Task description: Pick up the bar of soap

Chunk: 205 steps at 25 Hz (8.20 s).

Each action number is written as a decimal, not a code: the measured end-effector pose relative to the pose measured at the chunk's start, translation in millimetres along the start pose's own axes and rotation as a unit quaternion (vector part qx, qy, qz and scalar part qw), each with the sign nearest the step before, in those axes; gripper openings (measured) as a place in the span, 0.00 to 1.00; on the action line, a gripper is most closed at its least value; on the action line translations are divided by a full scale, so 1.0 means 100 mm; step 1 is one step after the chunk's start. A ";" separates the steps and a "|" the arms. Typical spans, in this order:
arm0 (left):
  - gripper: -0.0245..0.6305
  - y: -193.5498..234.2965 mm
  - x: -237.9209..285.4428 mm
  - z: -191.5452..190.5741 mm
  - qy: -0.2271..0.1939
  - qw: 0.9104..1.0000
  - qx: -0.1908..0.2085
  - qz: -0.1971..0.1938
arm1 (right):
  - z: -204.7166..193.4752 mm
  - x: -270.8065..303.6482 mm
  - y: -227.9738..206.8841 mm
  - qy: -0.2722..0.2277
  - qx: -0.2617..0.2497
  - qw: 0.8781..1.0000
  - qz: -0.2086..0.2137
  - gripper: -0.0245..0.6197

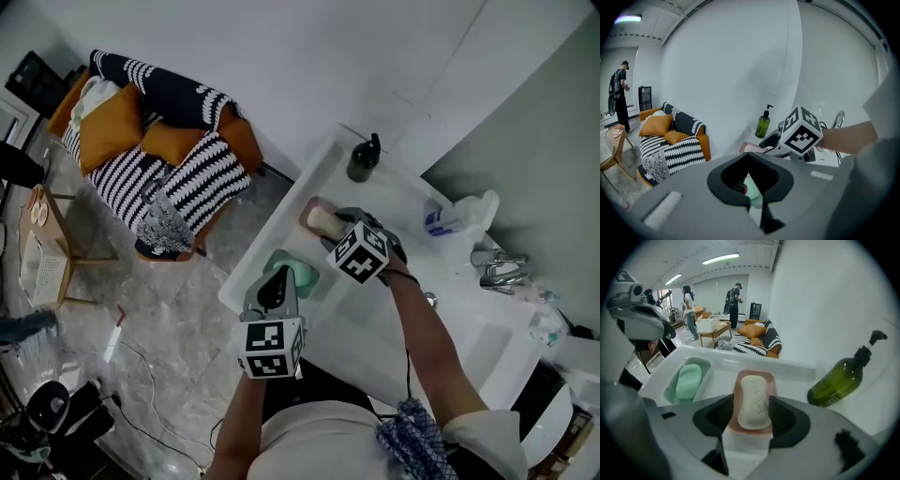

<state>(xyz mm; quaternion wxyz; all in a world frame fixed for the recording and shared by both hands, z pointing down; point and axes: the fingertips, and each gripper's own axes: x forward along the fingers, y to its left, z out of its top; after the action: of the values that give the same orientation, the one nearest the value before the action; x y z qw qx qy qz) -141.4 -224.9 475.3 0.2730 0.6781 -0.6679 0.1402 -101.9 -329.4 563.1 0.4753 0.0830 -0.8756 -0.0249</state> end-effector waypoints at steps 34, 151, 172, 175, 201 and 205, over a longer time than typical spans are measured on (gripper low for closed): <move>0.05 0.11 0.16 -0.05 0.011 1.000 -0.019 0.006 | 0.00 0.30 -0.07 0.077 0.002 0.993 0.088 0.38; 0.05 -0.67 -0.08 0.06 -0.015 0.995 0.074 -0.060 | -1.04 -1.08 0.11 -0.038 0.167 0.984 -0.039 0.37; 0.05 -0.90 0.14 0.00 0.012 0.992 0.110 -0.067 | -2.09 -0.55 0.49 0.025 0.253 0.967 0.007 0.36; 0.05 -0.84 0.19 -0.04 0.023 0.993 0.105 -0.056 | -2.14 -0.44 0.54 0.033 0.247 0.968 0.020 0.36; 0.05 -0.74 0.23 -0.20 0.041 0.994 0.094 -0.039 | -2.45 -0.06 0.71 0.085 0.205 0.974 0.052 0.36; 0.05 -0.72 0.21 -0.20 0.040 0.994 0.092 -0.035 | -2.48 -0.04 0.76 0.093 0.194 0.975 0.054 0.36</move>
<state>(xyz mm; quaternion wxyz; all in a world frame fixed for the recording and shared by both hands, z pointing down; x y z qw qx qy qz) -65.6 -234.2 489.9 0.2412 0.7173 -0.6163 0.2181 98.7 -244.8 704.7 0.5297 0.1282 -0.8190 0.1794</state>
